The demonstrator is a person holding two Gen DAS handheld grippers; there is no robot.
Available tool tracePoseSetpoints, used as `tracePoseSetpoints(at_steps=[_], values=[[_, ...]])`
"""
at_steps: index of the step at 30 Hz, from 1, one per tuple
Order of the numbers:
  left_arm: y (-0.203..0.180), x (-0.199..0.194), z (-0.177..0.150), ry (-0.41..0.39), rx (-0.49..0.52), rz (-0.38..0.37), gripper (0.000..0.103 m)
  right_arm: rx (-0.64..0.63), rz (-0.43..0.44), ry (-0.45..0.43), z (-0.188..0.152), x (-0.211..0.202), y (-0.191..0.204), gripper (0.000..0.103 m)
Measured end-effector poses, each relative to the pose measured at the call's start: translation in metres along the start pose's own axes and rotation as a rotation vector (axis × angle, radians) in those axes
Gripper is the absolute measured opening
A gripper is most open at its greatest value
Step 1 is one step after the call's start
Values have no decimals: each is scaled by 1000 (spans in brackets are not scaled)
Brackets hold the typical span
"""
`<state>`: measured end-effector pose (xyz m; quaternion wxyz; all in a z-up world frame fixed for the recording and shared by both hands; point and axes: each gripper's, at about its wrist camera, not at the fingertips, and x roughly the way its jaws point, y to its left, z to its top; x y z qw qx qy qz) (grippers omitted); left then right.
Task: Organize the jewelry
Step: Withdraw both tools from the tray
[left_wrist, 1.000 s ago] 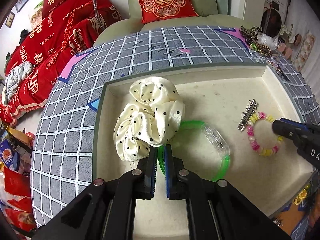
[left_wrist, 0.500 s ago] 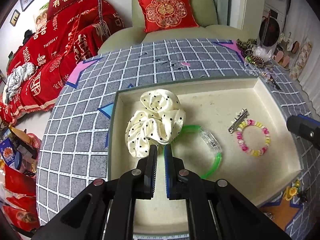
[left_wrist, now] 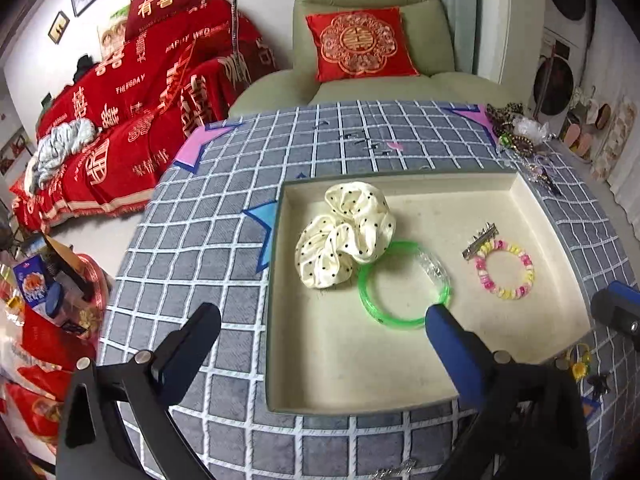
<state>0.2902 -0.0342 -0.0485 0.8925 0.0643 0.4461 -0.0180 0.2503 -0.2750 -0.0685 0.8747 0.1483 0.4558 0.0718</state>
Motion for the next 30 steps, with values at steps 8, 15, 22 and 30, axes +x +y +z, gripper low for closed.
tracePoseSetpoints(at_steps=[8,15,22,30], values=[[-1,-31,-23,-22,10,0,103,-3,16,-9,-18,-20,3,84],[4,-64,-59,-55,18,32,103,0,47,14,-45,-33,7,88],[10,-77,-97,-15,26,0,103,11,66,10,-75,-49,7,90],[7,-91,-143,4,33,-30,103,18,57,-16,-108,-67,7,90]])
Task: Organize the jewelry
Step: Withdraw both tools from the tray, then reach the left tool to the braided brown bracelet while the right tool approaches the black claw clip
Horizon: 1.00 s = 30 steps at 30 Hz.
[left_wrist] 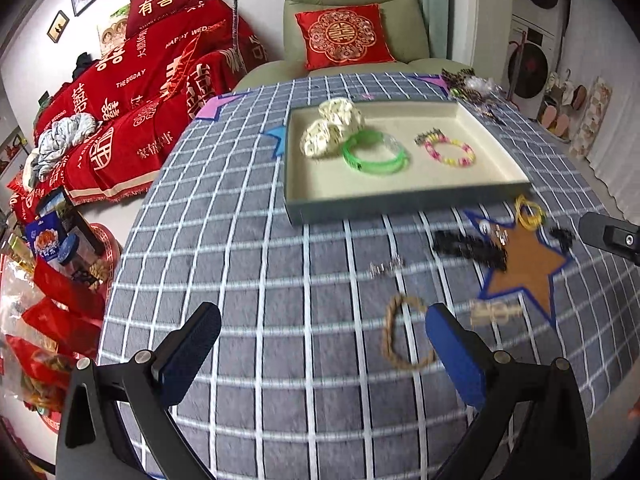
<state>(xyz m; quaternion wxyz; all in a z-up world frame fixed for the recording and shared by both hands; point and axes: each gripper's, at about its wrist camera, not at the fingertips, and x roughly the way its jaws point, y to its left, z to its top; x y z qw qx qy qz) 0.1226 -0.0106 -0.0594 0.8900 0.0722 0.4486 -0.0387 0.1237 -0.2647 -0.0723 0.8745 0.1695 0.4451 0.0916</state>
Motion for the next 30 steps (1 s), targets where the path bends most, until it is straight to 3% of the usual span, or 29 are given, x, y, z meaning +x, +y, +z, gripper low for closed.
tracePoseSetpoints(at_steps=[7,15,22,30], values=[[-8,2,-32,41,1,-20,103,1,-32,99,-42,2,-12,90],[-8,16,-48,85,-46,0,103,45,-93,138,-81,7,-32,90],[-4,33,-43,103,-97,-20,103,56,-175,114,-76,2,-52,90],[-14,36,-33,95,-66,-28,103,76,-221,107,-52,7,-76,90]])
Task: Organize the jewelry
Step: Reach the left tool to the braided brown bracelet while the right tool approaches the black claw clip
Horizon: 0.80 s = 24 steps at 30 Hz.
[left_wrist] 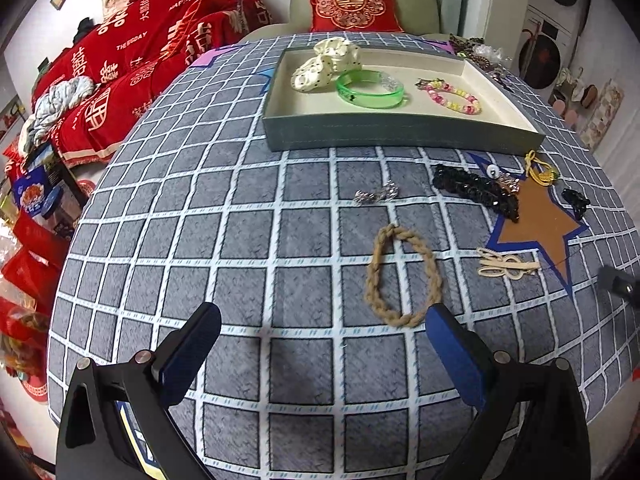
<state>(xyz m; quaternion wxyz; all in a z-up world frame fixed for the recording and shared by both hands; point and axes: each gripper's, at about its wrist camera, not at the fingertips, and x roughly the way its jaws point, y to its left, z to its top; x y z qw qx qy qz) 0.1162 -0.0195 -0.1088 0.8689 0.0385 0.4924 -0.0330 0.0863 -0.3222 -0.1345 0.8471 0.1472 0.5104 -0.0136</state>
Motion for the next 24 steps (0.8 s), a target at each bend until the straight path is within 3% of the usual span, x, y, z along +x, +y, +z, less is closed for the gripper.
tracePoseSetpoints(at_steps=[7,17,24], values=[[-10,3,7,5,16,-33,103,33,-8,-3,27,14,-2,90],[-23,21,11,33,43,-22,103,0,-103,-23,60,37,12,88],[-24,22,13,32,31,-50,101,-81,-210,-42,67,47,30,69]])
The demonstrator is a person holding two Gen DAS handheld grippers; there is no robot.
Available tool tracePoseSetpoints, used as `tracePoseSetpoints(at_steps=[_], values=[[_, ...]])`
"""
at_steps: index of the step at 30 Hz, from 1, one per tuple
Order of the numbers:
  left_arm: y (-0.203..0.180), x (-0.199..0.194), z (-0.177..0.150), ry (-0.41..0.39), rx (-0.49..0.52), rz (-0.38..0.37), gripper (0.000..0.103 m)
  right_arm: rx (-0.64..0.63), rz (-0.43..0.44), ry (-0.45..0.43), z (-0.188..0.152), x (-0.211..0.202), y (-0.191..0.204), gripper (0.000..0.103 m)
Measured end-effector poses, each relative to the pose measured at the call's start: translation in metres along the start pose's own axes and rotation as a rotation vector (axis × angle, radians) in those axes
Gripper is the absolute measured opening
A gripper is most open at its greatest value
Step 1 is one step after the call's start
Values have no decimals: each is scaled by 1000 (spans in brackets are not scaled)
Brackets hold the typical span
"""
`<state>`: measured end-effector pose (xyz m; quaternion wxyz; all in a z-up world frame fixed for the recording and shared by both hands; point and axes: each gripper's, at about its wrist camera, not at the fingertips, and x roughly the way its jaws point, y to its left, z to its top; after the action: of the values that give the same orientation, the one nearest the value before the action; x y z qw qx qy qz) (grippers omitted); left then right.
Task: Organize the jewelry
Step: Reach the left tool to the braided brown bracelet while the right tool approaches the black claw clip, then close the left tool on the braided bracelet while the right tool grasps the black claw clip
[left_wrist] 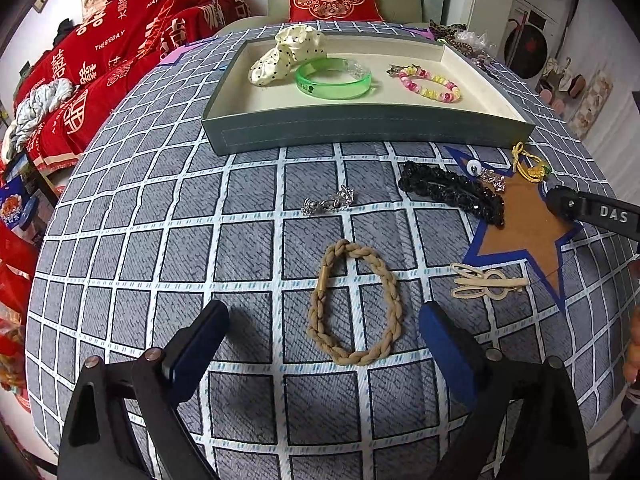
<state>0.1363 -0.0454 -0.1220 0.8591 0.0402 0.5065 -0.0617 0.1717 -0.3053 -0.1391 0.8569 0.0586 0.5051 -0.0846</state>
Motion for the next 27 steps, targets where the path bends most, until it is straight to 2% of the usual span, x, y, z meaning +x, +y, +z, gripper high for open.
tracePoseSetpoints(at_steps=[1,2,4,7,9,10,12,14,15,16,27], values=[[0,-1,0,-3,1,-8,98,-10,-10,-5,0,0,2,66],[0,-1,0,-6,0,-24,91,-15,-8,-10,1,0,3,63],[-2,-2,1,-6,8,-28,86,-20,-9,-13,1,-1,6,55],[-5,-5,2,-11,25,-41,75,-31,-6,-13,1,-2,8,45],[-7,-7,2,-13,38,-53,62,-30,-5,-15,1,-3,9,37],[-7,-7,2,-15,43,-57,58,-28,-3,-15,1,-3,8,37],[-7,-9,1,-23,49,-61,37,-31,3,-19,0,-3,8,36],[-6,-11,1,-26,51,-59,24,-32,12,-22,-3,-5,6,36],[-4,-11,0,-26,49,-60,21,-29,19,-21,-4,-6,5,34],[-2,-12,0,-23,41,-70,21,-24,36,-19,-7,-8,3,19],[17,-32,-4,-53,0,-124,21,48,214,-8,-34,-30,-12,19]])
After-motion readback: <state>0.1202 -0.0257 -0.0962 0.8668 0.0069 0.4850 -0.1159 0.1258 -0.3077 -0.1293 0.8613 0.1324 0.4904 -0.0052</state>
